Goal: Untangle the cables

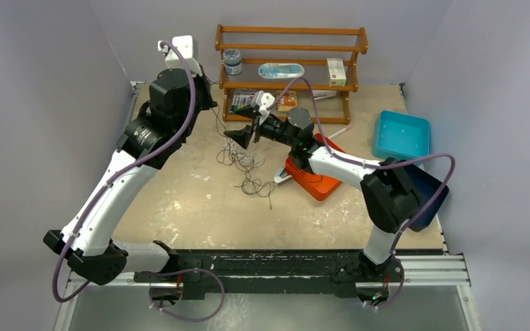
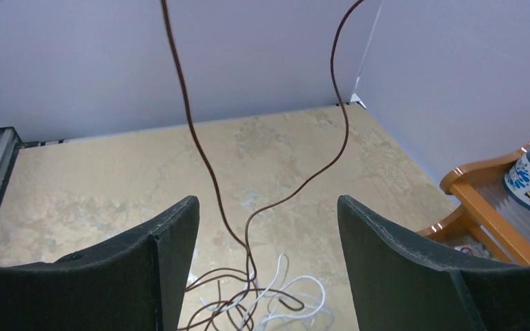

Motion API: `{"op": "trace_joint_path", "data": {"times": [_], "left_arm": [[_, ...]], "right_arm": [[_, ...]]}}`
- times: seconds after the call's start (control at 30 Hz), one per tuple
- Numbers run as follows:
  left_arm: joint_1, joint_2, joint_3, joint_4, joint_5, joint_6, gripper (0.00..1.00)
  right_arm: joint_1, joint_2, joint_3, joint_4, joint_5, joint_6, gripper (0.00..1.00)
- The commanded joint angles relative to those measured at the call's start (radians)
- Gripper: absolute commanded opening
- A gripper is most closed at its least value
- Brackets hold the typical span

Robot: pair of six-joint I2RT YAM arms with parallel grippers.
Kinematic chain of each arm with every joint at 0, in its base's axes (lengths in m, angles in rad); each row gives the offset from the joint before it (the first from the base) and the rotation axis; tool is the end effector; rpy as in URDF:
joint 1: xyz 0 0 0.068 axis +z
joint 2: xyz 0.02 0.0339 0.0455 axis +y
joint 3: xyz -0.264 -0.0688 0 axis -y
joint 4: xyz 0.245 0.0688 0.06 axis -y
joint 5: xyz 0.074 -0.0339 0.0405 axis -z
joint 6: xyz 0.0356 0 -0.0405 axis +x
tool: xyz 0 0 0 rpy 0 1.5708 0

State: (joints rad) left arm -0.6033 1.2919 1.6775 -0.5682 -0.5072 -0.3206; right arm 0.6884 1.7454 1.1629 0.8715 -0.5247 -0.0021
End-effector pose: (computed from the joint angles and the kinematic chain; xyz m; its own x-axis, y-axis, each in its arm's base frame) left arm 0.2199 -0.1305 0.4960 -0.1742 -0.2145 -0.9611 0.0503 0.9728 -0.2262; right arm 0.3006 0.2704 0.3187 0.2220 0.1803 -0.9582 -0.9202 0.3637 -0.1448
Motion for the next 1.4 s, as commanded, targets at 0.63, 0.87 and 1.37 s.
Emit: {"op": "trace_joint_path", "data": {"times": [0.63, 0.87, 1.37], "left_arm": [[0.006, 0.061, 0.365, 0.100, -0.180, 0.108, 0.00], [0.005, 0.110, 0.516, 0.136, -0.207, 0.169, 0.00], [0.005, 0.230, 0.702, 0.302, -0.120, 0.252, 0.00]], "right_arm": [[0.043, 0.436, 0.300, 0.095, 0.016, 0.106, 0.38], [0.067, 0.486, 0.223, 0.144, 0.024, 0.152, 0.37], [0.091, 0.507, 0.059, 0.228, 0.037, 0.187, 0.38]]}}
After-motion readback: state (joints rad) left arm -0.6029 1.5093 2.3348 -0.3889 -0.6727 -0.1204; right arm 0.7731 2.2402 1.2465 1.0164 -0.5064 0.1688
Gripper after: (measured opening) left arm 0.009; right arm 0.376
